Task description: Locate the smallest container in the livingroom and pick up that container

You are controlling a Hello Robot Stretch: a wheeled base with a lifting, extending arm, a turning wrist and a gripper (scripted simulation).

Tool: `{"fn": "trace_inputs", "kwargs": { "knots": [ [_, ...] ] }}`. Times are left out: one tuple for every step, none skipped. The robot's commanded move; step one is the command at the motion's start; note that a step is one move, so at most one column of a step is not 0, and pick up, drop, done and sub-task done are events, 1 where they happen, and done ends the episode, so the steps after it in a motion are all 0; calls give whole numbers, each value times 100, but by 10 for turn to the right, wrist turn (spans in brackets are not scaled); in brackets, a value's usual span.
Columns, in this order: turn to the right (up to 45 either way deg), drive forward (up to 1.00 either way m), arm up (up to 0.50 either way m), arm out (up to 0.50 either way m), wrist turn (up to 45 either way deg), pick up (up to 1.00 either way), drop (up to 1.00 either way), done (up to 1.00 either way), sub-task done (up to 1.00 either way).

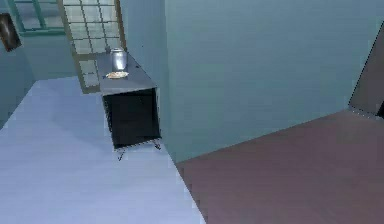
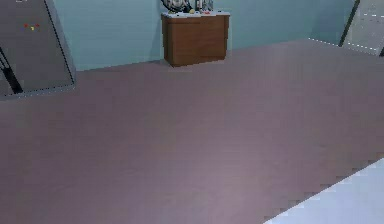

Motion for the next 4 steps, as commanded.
{"fn": "trace_inputs", "kwargs": {
  "knots": [
    [-90,0,0,0,0,0,0,0,0],
    [0,90,0,0,0,0,0,0,0],
    [-450,0,0,0,0,0,0,0,0],
    [-450,0,0,0,0,0,0,0,0]
  ]
}}
